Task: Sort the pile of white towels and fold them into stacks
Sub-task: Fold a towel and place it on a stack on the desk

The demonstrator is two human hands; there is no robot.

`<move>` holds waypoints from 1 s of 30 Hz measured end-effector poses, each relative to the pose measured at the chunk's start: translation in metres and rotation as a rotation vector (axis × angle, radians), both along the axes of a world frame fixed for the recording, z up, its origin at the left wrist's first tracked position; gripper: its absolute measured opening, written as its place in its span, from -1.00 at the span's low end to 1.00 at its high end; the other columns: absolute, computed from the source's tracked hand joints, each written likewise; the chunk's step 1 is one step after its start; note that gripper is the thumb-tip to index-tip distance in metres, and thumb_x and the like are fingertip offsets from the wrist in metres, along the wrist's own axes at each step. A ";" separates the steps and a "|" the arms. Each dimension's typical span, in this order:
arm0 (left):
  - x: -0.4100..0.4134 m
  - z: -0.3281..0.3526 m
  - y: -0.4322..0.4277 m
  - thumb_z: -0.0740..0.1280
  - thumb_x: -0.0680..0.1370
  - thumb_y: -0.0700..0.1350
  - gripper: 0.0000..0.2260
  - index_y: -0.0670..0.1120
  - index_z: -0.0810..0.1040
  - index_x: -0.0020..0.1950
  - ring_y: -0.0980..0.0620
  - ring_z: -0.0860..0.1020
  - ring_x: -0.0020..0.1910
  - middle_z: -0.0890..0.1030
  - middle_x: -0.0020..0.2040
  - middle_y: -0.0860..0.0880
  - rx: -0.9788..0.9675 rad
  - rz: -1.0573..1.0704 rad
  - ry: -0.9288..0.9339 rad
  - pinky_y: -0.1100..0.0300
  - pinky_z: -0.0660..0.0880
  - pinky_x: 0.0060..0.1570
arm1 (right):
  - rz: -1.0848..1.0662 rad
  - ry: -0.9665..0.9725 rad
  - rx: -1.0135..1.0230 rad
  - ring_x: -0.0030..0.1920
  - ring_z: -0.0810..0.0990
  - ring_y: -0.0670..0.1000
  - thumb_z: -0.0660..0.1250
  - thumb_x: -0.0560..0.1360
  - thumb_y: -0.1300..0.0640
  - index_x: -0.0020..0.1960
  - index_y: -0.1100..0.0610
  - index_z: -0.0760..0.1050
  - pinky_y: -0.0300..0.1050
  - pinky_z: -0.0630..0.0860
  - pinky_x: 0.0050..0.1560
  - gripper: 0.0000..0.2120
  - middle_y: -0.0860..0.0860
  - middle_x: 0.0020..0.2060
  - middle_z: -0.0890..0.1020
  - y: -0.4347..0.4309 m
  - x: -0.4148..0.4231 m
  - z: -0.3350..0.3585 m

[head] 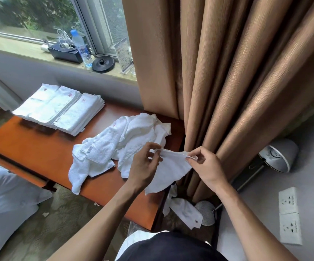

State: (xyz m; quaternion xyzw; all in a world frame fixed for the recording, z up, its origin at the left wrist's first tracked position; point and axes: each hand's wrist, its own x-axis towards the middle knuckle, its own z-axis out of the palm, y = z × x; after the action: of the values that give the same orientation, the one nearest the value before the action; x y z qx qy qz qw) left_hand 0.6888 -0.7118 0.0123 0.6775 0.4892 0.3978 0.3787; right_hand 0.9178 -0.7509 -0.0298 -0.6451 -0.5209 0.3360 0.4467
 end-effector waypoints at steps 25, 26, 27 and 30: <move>-0.008 -0.030 0.016 0.36 0.58 -0.05 -0.89 0.11 0.49 0.07 0.19 0.55 -0.12 0.55 -0.19 0.16 0.036 -0.229 0.242 0.20 0.43 -0.22 | 0.198 -0.126 -0.081 -0.05 0.61 -0.20 0.45 0.59 0.13 -0.01 0.06 0.61 -0.36 0.46 -0.06 -0.97 -0.15 -0.13 0.67 0.022 -0.042 0.068; -0.008 -0.036 0.016 0.36 0.60 -0.06 -0.90 0.12 0.47 -0.03 0.25 0.52 -0.14 0.50 -0.25 0.18 0.035 -0.221 0.280 0.22 0.34 -0.25 | 0.200 -0.135 -0.081 -0.04 0.60 -0.19 0.42 0.61 0.13 0.02 0.07 0.60 -0.38 0.45 -0.06 -0.97 -0.14 -0.12 0.66 0.020 -0.040 0.069; -0.007 -0.042 0.016 0.35 0.62 -0.07 -0.86 0.14 0.45 -0.08 0.28 0.49 -0.16 0.47 -0.27 0.20 0.025 -0.208 0.311 0.22 0.29 -0.25 | 0.194 -0.143 -0.081 -0.04 0.60 -0.18 0.40 0.63 0.11 0.04 0.07 0.58 -0.38 0.45 -0.06 -0.96 -0.13 -0.10 0.65 0.018 -0.037 0.070; -0.007 -0.060 0.019 0.33 0.64 -0.04 -0.89 0.03 0.55 -0.07 0.18 0.50 -0.13 0.59 -0.18 0.15 -0.061 -0.212 0.385 0.10 0.38 -0.14 | 0.144 -0.162 -0.087 -0.02 0.59 -0.17 0.36 0.66 0.07 0.08 0.05 0.53 -0.34 0.48 -0.07 -0.94 -0.12 -0.08 0.63 0.007 -0.022 0.068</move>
State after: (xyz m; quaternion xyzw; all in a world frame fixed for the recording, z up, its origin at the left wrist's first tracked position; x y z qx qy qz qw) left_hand 0.6820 -0.6928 -0.0477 0.7767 0.4904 0.2043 0.3384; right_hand 0.8954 -0.7435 0.0378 -0.6498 -0.5853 0.3362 0.3495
